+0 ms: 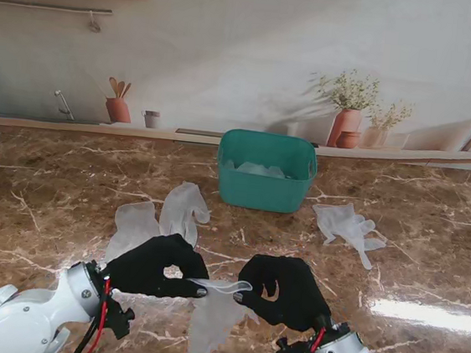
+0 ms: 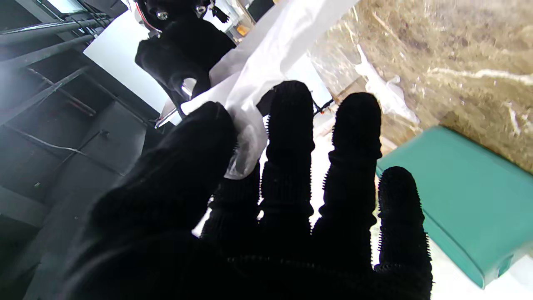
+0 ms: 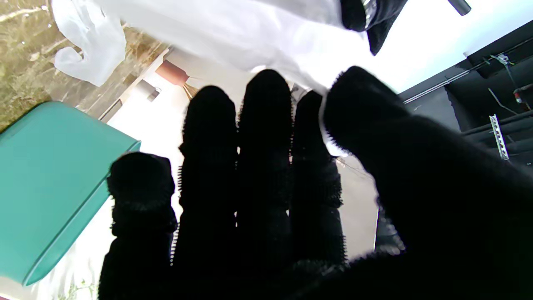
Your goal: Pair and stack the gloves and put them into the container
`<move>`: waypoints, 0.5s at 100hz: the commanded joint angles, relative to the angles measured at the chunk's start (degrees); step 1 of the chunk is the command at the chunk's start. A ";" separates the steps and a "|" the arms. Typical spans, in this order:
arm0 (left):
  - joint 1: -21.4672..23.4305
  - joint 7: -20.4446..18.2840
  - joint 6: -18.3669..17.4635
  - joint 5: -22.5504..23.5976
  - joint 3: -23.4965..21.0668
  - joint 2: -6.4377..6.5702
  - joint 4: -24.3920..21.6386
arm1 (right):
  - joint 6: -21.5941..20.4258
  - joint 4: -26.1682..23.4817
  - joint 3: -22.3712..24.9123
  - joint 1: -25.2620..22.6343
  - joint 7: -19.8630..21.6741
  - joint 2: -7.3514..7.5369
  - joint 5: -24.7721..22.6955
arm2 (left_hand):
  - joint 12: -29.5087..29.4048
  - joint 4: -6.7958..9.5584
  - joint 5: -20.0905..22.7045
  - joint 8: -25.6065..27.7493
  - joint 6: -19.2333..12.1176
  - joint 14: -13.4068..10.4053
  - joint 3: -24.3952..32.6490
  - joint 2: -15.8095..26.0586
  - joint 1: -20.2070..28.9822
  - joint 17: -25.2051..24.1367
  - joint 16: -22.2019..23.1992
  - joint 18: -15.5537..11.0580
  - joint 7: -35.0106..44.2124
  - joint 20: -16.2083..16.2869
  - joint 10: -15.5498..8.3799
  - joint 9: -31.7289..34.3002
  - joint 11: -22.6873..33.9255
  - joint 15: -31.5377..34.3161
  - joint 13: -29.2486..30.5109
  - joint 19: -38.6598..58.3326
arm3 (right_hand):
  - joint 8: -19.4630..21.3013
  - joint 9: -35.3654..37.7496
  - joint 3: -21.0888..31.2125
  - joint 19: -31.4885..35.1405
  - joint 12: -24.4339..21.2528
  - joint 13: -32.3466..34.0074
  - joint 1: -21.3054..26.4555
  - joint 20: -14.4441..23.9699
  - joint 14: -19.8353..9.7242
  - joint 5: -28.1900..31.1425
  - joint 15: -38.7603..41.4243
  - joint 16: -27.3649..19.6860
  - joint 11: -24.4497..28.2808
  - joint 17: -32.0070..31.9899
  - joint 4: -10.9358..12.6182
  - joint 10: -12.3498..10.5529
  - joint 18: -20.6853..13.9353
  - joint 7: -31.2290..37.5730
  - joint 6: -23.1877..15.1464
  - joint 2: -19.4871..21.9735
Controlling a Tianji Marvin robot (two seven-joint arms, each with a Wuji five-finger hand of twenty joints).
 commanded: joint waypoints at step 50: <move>-15.19 -4.30 10.87 -0.52 9.83 0.45 15.85 | 17.76 11.10 -3.89 9.82 4.18 -0.64 9.83 | 1.00 0.29 0.84 0.44 1.21 0.43 -2.66 2.25 2.10 -2.28 1.14 0.61 1.28 -0.56 0.24 1.94 1.29 2.72 -0.39 0.22 | -2.59 4.08 0.45 7.47 -5.31 7.41 -0.33 -5.34 -0.03 1.78 0.14 -1.77 3.81 4.98 0.24 2.00 -1.16 2.73 -0.10 0.09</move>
